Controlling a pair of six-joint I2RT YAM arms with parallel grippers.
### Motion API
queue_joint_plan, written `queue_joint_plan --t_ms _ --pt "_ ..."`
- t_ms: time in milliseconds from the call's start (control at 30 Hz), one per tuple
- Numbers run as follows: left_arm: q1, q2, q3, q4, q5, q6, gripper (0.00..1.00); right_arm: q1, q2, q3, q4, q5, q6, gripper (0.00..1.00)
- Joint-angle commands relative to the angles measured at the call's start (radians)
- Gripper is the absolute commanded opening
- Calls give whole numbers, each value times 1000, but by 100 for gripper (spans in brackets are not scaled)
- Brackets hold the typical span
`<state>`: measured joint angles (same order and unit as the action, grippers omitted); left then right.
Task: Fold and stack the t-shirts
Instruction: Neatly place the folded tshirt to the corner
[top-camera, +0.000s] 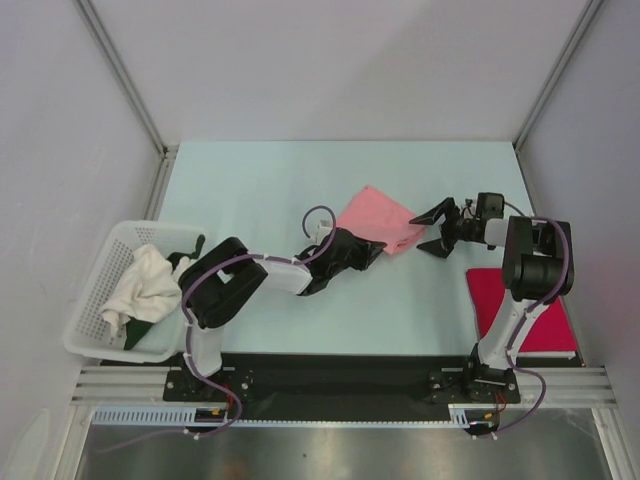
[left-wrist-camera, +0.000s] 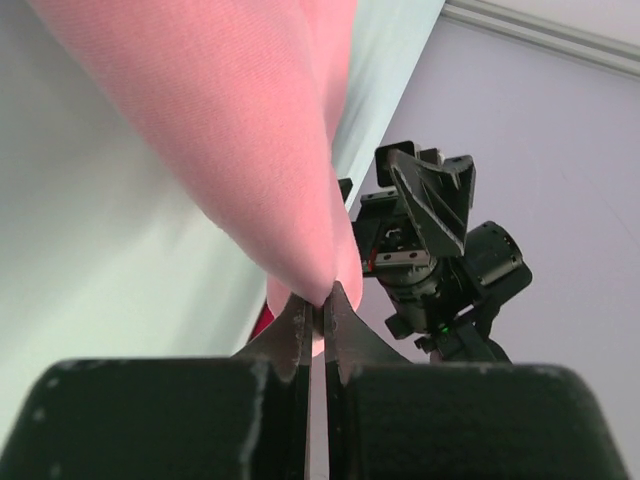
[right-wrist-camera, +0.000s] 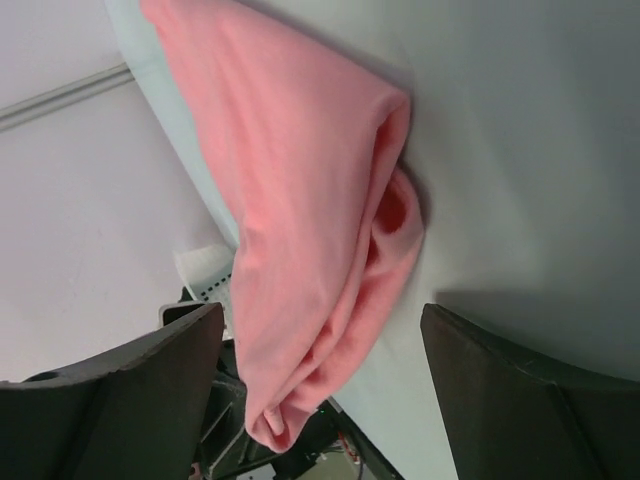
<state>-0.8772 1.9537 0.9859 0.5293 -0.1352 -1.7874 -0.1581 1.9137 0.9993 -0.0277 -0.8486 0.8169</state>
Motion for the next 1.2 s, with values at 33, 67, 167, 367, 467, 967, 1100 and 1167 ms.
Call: queue_joint_plan --t_ms 33,67,167,367,467,967,1100,1167 --pt "7 -90 -29 51 16 17 0 22 -24 -45 122 22 96 87" --pt "9 -90 -32 54 19 17 0 25 -30 -51 130 45 106 87" --pt "9 -91 -39 70 22 10 0 38 1 -41 101 49 139 86" --pt "9 -102 -33 69 32 13 0 66 -6 -80 144 132 172 84" --pt "9 -111 -39 67 39 16 0 74 11 -77 189 173 180 80" --pt "7 -255 -177 20 109 104 34 104 -56 -88 277 367 102 0" --pt "15 -390 -225 -184 205 332 49 124 -208 -116 117 428 15 0" --pt "21 -443 -249 -231 271 457 50 140 -326 -114 31 515 -10 0"
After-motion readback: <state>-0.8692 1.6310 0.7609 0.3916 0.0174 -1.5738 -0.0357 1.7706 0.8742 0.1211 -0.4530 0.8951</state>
